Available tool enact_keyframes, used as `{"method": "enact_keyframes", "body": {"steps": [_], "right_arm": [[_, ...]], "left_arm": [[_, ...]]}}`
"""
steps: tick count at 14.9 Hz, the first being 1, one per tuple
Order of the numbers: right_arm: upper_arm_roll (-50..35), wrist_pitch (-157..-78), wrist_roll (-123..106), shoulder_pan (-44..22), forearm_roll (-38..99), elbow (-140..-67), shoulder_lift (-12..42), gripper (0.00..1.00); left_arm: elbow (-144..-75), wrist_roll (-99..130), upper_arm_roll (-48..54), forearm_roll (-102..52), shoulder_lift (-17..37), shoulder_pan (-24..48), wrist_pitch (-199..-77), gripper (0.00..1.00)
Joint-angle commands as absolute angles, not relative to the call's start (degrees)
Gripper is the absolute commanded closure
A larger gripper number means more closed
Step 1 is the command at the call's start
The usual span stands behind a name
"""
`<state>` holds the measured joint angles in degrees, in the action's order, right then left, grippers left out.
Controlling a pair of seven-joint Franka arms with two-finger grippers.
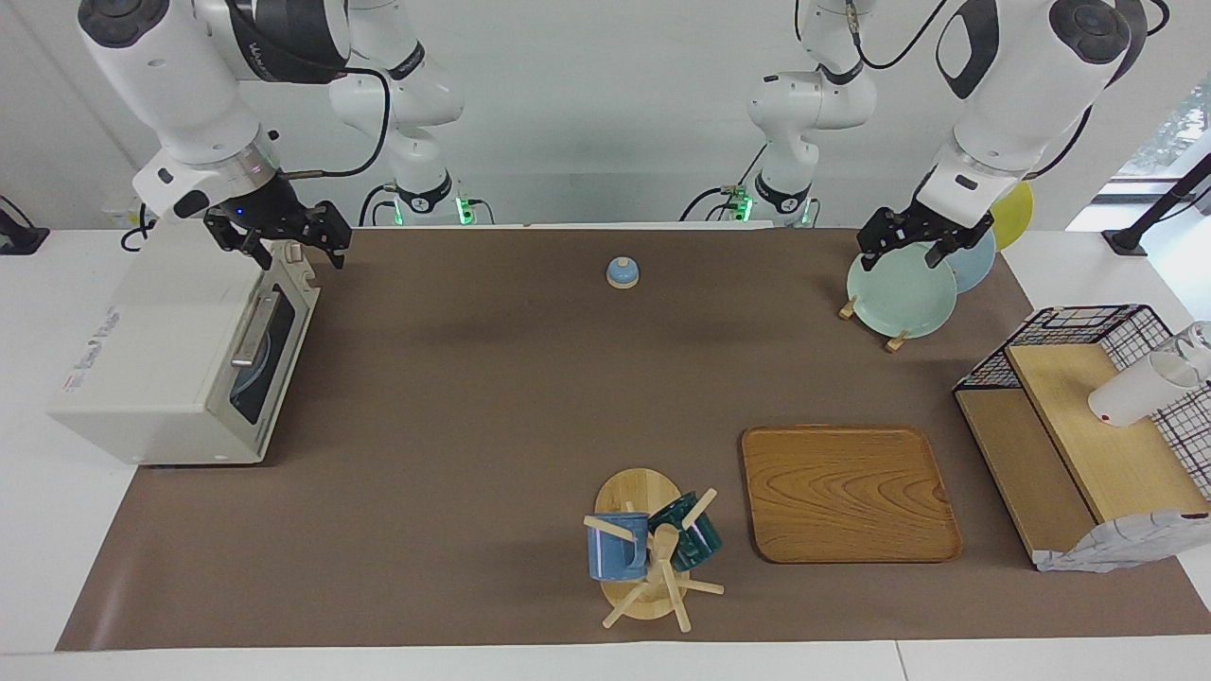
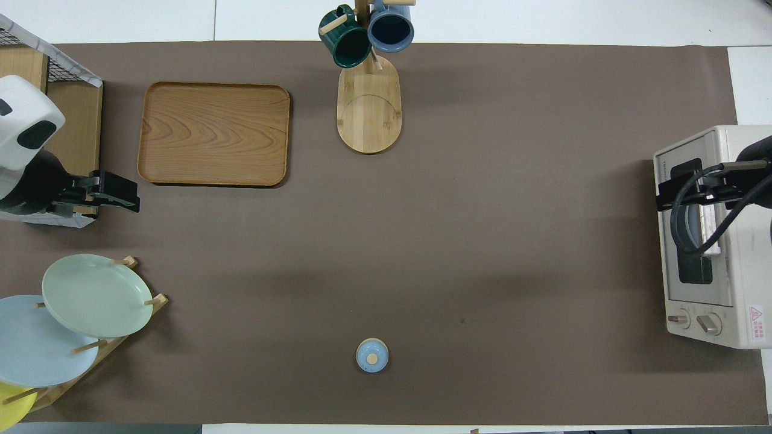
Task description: Put eggplant into oven
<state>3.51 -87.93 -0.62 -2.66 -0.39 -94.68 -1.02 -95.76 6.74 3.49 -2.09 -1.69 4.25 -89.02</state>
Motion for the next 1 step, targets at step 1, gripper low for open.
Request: {"method": "enact_keyframes", "body": {"steps": [1], "right_arm": [[3.25,-88.24,0.09,-2.20,-0.09,-93.87,-0.53,0.00]], "left_arm": [[-96.50,6.68,4.04,-1.67,-2.64,3.60,-88.42,0.00]]}}
